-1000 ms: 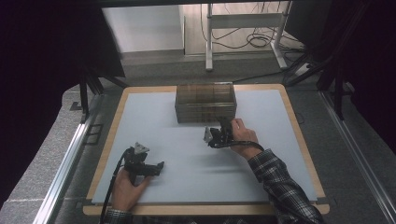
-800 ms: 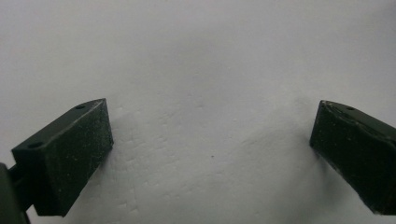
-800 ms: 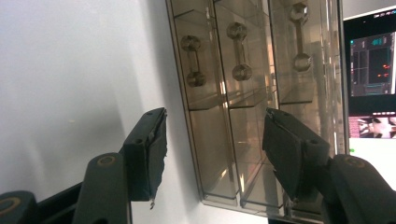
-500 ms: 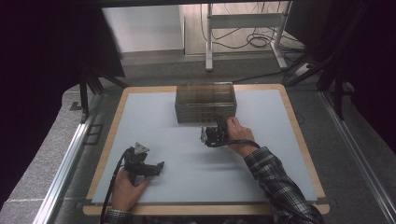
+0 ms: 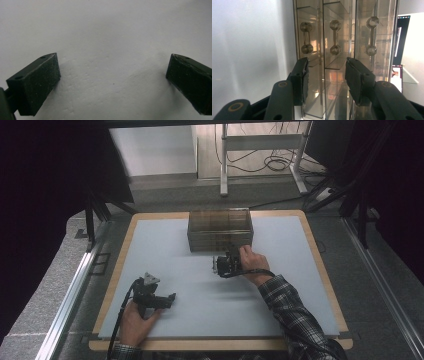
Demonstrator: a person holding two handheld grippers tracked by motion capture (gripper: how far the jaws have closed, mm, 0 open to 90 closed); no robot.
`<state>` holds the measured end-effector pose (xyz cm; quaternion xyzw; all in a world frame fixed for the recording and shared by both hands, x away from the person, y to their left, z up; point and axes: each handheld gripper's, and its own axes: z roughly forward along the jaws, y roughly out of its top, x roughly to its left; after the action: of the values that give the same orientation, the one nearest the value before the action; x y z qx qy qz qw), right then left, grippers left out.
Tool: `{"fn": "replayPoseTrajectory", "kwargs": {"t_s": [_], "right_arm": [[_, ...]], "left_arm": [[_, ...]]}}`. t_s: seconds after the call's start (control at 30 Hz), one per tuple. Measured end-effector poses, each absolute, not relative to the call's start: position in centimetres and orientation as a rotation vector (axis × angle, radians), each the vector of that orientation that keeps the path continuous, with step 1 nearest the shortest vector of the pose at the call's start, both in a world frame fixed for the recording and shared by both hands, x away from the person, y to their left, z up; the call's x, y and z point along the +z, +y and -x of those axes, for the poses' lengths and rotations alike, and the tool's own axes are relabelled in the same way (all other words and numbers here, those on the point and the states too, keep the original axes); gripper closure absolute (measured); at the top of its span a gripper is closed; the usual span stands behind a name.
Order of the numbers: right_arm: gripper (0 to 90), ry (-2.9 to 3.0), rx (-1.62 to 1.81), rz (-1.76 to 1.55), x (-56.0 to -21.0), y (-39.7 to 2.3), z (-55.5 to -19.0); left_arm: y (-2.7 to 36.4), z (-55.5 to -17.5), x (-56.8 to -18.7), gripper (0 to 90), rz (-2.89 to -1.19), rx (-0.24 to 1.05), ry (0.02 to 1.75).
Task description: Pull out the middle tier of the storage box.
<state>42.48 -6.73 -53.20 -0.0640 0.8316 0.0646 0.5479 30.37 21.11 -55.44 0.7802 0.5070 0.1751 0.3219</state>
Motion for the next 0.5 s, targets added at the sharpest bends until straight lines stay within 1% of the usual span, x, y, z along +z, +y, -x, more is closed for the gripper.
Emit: {"fn": "replayPoseTrajectory", "kwargs": {"t_s": [0.3, 0.5], "right_arm": [[61.4, 1.922, 0.111, 0.183, -53.6, -6.0, -42.8], [68.9, 1.891, 0.093, 0.193, -53.9, -5.5, -43.0]], "left_arm": [[21.1, -30.4, -55.4, 0.0, -2.046, 0.457, 1.334], [21.1, -30.4, -55.4, 0.0, -2.046, 0.457, 1.334]]}}
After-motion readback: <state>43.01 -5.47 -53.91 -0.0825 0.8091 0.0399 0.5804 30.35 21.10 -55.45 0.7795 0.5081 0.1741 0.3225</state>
